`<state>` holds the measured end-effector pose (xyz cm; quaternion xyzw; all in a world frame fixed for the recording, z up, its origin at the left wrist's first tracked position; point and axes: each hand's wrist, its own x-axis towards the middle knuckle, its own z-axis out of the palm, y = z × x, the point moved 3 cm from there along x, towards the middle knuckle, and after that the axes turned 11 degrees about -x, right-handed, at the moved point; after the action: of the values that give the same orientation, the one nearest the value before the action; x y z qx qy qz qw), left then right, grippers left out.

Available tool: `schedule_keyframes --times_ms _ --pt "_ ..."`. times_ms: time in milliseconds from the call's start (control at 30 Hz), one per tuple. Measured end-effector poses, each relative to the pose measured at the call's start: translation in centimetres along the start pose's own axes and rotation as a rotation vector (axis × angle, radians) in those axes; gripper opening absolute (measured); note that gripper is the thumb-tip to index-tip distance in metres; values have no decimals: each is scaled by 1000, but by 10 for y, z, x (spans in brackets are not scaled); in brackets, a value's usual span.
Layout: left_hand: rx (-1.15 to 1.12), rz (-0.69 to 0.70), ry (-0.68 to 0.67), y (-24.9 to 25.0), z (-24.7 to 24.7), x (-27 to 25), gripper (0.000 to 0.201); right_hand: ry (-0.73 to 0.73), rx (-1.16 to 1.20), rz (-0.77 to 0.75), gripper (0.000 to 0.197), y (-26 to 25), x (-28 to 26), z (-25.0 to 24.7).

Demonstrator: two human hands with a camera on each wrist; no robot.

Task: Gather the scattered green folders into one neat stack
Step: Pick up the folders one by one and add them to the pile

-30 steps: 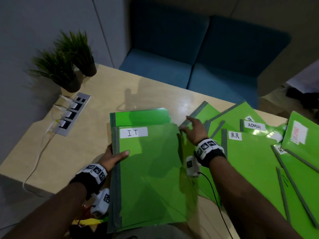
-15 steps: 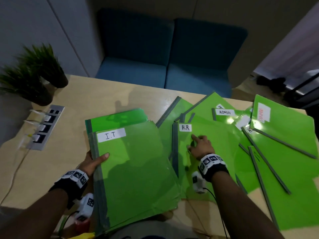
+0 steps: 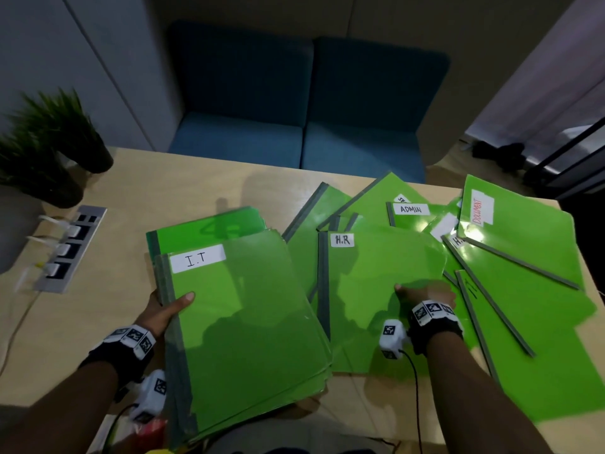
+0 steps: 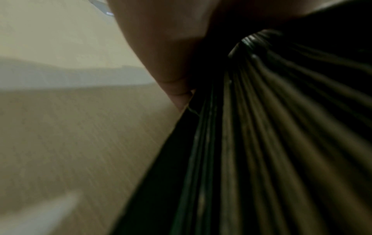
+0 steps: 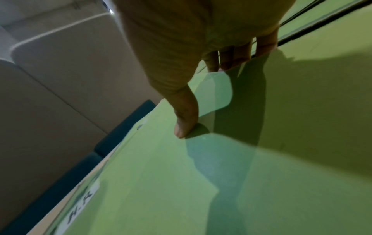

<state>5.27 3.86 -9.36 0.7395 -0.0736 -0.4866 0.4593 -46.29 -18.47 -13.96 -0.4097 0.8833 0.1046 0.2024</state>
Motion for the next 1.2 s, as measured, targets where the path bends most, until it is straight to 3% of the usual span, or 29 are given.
schedule_keyframes --times_ms 67,133,267,433,533,600,667,833,900,1067,1133,1200 --pt "10 -16 -11 -2 -1 1 80 95 46 -47 125 -13 -37 -35" --pt "12 -16 -4 -2 -3 1 81 167 152 -124 105 -29 -71 -64" --pt "18 -22 -3 -1 -1 2 82 61 418 -324 78 -57 -91 -102" --pt "52 -35 13 -1 -3 1 85 158 715 -499 55 -91 -105 -150" --pt "49 -41 -1 0 -4 -1 104 133 905 -557 53 -112 -113 -172" --pt "50 -49 -1 0 -4 0 100 73 937 -570 57 -128 -117 -170" --pt "50 -48 12 1 -3 -2 86 -19 918 -567 66 -142 -125 -155" --pt "19 -21 4 0 -4 -1 94 -358 793 -575 68 -156 -167 -74" --pt "11 -29 1 1 -3 -3 91 -390 644 -580 69 -156 -183 -41" --pt "68 53 -27 -1 -10 6 152 -412 336 -644 65 -160 -206 10" --pt "100 54 -57 -7 -14 14 162 -401 214 -699 51 -165 -214 16" --pt "113 110 -94 -17 -21 28 158 -425 131 -708 45 -168 -220 20"
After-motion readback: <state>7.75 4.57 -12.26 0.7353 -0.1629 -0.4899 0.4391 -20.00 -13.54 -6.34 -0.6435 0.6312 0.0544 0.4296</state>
